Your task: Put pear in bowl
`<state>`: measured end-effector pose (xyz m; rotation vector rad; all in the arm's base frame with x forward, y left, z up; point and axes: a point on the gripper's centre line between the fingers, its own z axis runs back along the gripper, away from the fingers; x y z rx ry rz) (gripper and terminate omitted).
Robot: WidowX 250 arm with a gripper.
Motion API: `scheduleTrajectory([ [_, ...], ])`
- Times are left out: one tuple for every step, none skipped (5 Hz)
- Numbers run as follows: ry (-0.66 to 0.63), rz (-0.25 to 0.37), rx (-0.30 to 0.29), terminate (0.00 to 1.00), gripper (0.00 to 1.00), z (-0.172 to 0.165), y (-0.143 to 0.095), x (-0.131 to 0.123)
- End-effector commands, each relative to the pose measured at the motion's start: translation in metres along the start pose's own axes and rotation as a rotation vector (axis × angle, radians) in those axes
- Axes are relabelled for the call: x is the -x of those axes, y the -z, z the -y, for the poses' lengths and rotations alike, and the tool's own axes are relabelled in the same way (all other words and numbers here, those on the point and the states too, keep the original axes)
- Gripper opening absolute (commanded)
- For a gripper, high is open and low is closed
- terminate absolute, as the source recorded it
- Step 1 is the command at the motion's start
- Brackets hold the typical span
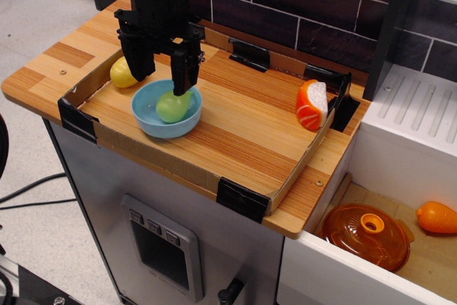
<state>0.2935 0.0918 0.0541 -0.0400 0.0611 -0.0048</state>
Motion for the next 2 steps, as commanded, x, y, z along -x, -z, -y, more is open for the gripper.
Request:
scheduleTrajectory([
  [-0.012, 0.04, -0.013, 0.0, 1.0, -0.0038, -0.0165, -0.0025],
  [-0.012, 0.04, -0.013, 1.0, 1.0, -0.0038, -0.0165, -0.0025],
])
